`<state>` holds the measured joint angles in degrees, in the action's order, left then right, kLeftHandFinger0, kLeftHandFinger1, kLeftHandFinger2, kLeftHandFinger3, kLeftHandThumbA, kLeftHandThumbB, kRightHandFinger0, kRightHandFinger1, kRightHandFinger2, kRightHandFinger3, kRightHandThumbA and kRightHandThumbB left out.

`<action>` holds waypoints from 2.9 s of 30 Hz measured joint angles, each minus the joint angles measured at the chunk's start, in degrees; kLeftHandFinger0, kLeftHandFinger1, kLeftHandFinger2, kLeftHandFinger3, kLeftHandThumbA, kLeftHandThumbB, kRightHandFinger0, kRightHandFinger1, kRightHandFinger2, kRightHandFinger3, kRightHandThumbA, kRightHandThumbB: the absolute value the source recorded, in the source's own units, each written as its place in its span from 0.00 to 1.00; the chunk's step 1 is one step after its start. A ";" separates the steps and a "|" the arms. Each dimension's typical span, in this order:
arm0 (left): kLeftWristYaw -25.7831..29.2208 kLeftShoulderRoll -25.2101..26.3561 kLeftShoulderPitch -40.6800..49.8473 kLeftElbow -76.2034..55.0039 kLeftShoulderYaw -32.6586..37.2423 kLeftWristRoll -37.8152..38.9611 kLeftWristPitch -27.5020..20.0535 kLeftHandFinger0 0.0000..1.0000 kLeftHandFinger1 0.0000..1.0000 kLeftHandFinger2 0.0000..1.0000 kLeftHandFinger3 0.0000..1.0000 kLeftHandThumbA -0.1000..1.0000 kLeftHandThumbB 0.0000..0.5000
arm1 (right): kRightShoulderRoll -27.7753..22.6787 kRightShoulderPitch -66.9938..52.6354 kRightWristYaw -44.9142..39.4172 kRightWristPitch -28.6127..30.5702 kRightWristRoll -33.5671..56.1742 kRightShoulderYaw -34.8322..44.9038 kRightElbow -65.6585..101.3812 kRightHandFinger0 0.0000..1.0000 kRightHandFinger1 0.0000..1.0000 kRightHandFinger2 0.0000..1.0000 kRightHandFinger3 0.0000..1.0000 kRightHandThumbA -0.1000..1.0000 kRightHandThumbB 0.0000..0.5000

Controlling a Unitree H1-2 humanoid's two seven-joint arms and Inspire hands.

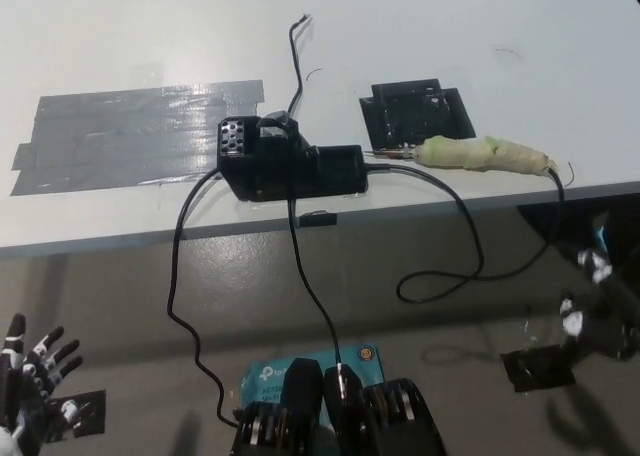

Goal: The robot uses its right hand to grab and lift the soldering gun kept on the middle of the table and puts it in its base

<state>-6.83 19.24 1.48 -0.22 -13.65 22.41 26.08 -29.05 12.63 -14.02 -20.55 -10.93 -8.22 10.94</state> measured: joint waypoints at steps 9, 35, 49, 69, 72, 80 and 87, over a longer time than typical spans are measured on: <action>0.03 0.56 0.46 -0.12 0.70 1.03 0.06 1.00 1.00 1.00 1.00 1.00 0.00 | 0.46 15.57 1.20 6.05 -2.33 1.67 1.43 1.00 1.00 1.00 1.00 0.38 0.57; -1.09 3.44 1.79 -0.08 1.34 2.73 0.10 1.00 1.00 1.00 1.00 1.00 0.00 | 4.65 41.97 -2.26 10.12 -16.79 -17.99 -44.73 1.00 1.00 1.00 1.00 0.85 0.41; -3.60 4.07 1.55 0.02 2.88 2.93 0.10 1.00 1.00 1.00 1.00 1.00 0.00 | 6.11 42.27 -5.33 9.82 -19.92 -22.20 -47.84 1.00 1.00 1.00 1.00 0.77 0.34; -6.64 4.91 1.23 0.01 4.35 2.07 0.07 1.00 1.00 1.00 1.00 1.00 0.03 | 8.14 43.95 -5.60 10.72 -23.96 -24.62 -56.31 1.00 1.00 1.00 1.00 0.56 0.39; -6.85 4.91 1.15 0.01 4.75 1.77 0.06 1.00 1.00 1.00 1.00 1.00 0.03 | 9.26 43.68 -5.60 10.84 -23.83 -24.39 -56.86 1.00 1.00 1.00 1.00 0.57 0.39; -8.72 5.61 1.08 0.02 5.98 1.41 0.04 1.00 1.00 1.00 1.00 1.00 0.12 | 10.02 42.04 -6.04 11.06 -24.47 -25.47 -57.11 1.00 1.00 1.00 1.00 0.60 0.47; -10.45 6.61 0.92 0.02 7.08 1.36 0.07 1.00 1.00 1.00 1.00 1.00 0.18 | 9.86 42.10 -6.30 10.35 -26.12 -27.37 -57.59 1.00 1.00 1.00 1.00 0.58 0.45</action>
<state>-17.27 25.85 2.40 -0.20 -6.57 23.77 26.15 -19.20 54.73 -20.32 -10.20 -37.05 -35.58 -46.64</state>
